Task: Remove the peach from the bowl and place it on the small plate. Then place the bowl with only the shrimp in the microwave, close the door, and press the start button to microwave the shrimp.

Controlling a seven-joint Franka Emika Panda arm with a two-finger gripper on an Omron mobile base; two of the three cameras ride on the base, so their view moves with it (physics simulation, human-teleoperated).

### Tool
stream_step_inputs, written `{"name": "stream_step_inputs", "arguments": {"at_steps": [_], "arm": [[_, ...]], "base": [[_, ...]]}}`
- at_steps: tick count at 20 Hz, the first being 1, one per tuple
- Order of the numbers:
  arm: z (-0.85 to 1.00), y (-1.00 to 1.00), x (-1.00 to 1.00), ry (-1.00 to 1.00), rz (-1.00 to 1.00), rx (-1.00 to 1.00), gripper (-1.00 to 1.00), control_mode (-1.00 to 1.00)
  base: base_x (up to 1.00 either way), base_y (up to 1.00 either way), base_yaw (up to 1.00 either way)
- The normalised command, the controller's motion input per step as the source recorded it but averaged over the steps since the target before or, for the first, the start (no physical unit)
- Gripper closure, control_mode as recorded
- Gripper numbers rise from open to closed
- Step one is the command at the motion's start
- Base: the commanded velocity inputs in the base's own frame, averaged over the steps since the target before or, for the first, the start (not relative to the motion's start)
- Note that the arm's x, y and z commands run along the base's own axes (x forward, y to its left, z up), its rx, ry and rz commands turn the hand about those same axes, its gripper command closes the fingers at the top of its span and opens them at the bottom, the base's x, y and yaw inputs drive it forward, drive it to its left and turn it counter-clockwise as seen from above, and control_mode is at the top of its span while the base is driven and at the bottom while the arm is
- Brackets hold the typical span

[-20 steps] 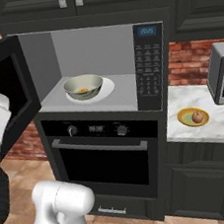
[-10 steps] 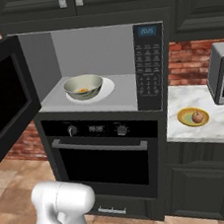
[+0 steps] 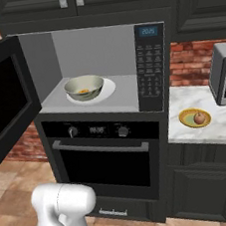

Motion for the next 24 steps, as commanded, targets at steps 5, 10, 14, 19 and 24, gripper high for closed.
{"name": "stream_step_inputs", "arguments": {"at_steps": [5, 10, 14, 19, 24], "arm": [[-0.46, 0.79, 0.82, 0.0, -0.15, -0.05, -1.0, -1.0], [-0.53, 0.24, 1.0, 0.01, -0.14, -0.01, -1.0, -1.0], [-0.51, 0.18, 1.0, 0.01, -0.11, 0.0, -1.0, -1.0], [-0.2, 0.17, 0.71, 0.01, -0.08, 0.0, -1.0, -1.0], [-0.12, -0.1, 0.0, -0.07, -0.13, 0.0, -1.0, -1.0]], "base": [[0.0, 0.0, 0.0], [0.0, 0.0, 0.0], [0.0, 0.0, 0.0], [0.0, 0.0, 0.0], [0.0, 0.0, 0.0]]}}
